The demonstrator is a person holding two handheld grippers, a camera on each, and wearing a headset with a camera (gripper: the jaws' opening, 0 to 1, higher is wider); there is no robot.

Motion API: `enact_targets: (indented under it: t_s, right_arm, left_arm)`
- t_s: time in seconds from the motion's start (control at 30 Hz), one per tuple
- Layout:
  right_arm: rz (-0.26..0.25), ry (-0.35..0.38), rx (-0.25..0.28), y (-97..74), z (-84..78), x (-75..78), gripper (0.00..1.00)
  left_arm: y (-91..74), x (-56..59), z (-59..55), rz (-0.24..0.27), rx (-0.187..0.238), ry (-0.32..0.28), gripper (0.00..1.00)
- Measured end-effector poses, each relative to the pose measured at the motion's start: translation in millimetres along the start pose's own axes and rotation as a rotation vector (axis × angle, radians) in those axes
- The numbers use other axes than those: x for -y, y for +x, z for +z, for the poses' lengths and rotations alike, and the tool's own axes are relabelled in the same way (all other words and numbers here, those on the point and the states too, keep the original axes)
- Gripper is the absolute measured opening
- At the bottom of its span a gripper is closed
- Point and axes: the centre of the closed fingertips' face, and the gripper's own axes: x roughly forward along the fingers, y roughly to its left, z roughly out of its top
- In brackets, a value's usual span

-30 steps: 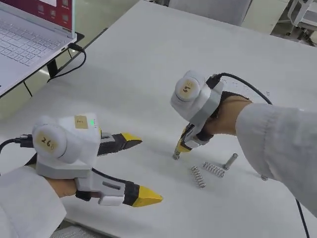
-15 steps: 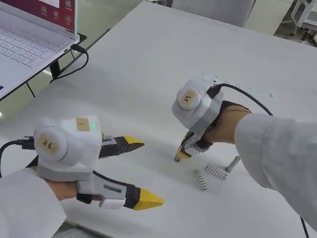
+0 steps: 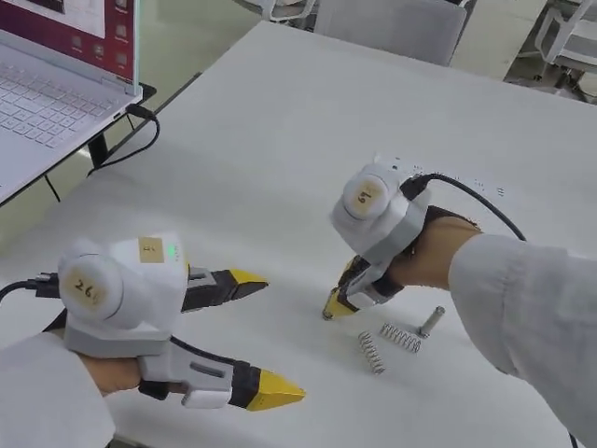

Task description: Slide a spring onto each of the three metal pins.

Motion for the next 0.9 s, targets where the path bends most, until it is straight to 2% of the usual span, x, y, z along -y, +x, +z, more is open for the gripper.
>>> enact_targets:
  t_s: [0.27, 0.43, 0.5, 0.6, 0.63, 0.73, 0.9]
  right_arm:
    - [-0.032, 0.085, 0.102, -12.8, -6.0, -4.4, 0.22]
    - [-0.061, 0.216, 0.241, -21.0, -7.4, -12.0, 0.23]
    - [-0.093, 0.266, 0.300, -24.0, -9.7, -12.3, 0.26]
    - [-0.132, 0.313, 0.357, -27.2, -15.4, -15.9, 0.26]
    - [-0.166, 0.317, 0.376, -29.6, -17.7, -14.3, 0.27]
    - [-0.191, 0.362, 0.441, -36.1, -18.9, -16.5, 0.27]
    - [-0.251, 0.370, 0.486, -45.8, -26.6, -17.0, 0.31]
  left_arm:
    - [1.2, 0.8, 3.6, -0.004, 0.002, 0.005, 0.74]
    - [1.3, 2.2, 5.9, -0.007, 0.005, 0.008, 0.73]
    - [1.4, 2.6, 7.0, -0.007, 0.007, 0.011, 0.73]
    - [1.5, 3.5, 8.1, -0.011, 0.008, 0.015, 0.73]
    - [1.3, 4.2, 8.1, -0.013, 0.005, 0.017, 0.73]
    - [1.1, 5.7, 8.8, -0.016, 0.001, 0.019, 0.73]
    - [1.0, 7.0, 12.0, -0.018, 0.003, 0.020, 0.73]
